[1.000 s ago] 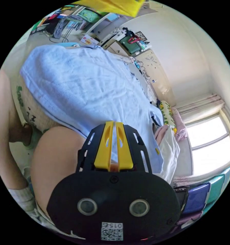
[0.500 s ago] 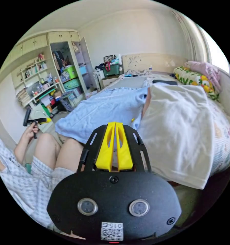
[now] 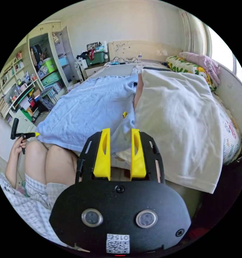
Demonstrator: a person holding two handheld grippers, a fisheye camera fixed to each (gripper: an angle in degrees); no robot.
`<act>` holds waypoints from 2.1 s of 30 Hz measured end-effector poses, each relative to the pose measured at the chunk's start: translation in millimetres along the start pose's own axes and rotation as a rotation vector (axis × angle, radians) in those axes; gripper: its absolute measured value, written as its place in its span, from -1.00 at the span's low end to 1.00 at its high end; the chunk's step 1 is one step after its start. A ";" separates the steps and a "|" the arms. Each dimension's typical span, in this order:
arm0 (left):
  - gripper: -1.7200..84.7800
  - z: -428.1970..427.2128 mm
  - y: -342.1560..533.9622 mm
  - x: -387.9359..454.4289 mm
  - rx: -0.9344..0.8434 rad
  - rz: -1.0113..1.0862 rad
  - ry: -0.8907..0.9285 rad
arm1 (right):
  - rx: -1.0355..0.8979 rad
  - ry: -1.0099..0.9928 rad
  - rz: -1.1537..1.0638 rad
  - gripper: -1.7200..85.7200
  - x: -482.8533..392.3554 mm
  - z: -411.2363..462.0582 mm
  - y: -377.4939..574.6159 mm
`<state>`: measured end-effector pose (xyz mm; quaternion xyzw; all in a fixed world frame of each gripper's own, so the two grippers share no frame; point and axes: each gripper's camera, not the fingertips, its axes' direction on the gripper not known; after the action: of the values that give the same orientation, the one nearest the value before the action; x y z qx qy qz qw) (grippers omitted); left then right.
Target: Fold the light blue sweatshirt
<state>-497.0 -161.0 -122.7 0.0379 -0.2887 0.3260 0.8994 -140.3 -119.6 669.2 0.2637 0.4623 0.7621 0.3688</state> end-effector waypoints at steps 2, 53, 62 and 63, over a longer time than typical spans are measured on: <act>-0.87 -4.3 -4.2 4.9 -0.013 0.017 0.017 | -0.086 -0.046 -0.014 -0.78 -7.7 48.5 20.2; -0.80 112.0 -240.5 267.2 -0.061 0.671 -0.134 | 0.278 -0.270 1.232 -0.53 73.6 536.3 176.9; -0.86 108.0 -238.0 280.8 -0.041 0.756 -0.188 | 0.219 -0.148 1.242 -0.80 43.1 528.6 129.3; -0.87 107.6 -238.5 280.6 -0.041 0.756 -0.189 | 0.231 -0.130 1.231 -0.82 38.3 523.0 124.2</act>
<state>-230.9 -217.4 148.0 -0.0591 -0.3702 0.6239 0.6857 186.2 140.7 1009.9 0.5652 0.2819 0.7624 -0.1409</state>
